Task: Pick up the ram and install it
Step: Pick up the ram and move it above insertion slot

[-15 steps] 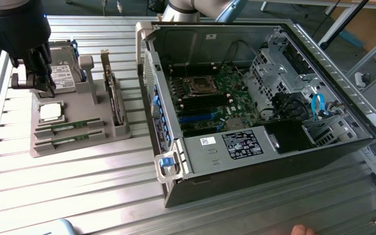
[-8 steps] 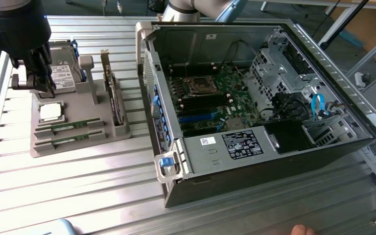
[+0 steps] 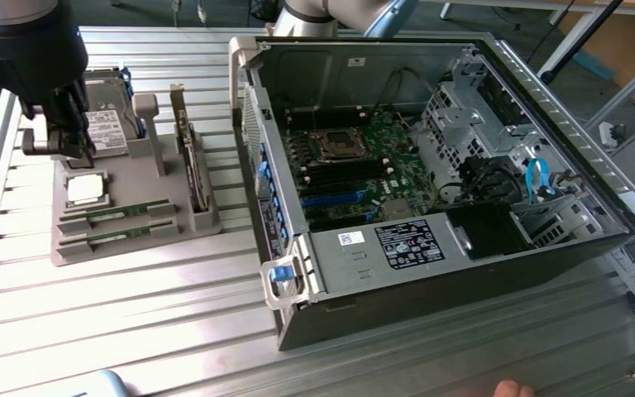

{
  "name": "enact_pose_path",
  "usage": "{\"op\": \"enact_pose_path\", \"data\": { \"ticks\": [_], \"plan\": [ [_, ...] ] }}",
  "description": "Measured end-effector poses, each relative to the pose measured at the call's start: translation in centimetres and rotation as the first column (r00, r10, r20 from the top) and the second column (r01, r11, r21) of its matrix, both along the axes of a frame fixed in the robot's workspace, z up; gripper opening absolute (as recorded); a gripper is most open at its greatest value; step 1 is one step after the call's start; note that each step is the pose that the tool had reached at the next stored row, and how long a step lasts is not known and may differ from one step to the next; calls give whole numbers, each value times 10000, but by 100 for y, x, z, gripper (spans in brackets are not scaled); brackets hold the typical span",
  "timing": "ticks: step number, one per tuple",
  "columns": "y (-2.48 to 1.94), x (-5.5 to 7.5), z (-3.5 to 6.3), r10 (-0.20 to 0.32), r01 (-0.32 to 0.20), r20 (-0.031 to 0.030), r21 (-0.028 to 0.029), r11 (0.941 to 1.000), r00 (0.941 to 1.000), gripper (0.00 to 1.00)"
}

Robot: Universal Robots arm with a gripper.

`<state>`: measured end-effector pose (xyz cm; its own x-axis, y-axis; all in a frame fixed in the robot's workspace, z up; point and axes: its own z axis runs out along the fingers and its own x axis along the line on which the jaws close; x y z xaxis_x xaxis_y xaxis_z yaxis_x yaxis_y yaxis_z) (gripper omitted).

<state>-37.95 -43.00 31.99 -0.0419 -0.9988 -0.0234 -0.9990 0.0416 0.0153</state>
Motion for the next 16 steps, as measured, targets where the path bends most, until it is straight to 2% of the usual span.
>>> {"op": "enact_pose_path", "data": {
  "ticks": [16],
  "plan": [
    [0, 0, -101, -1, 1, 0, 0, 10000, 10000, 24]
  ]
}}
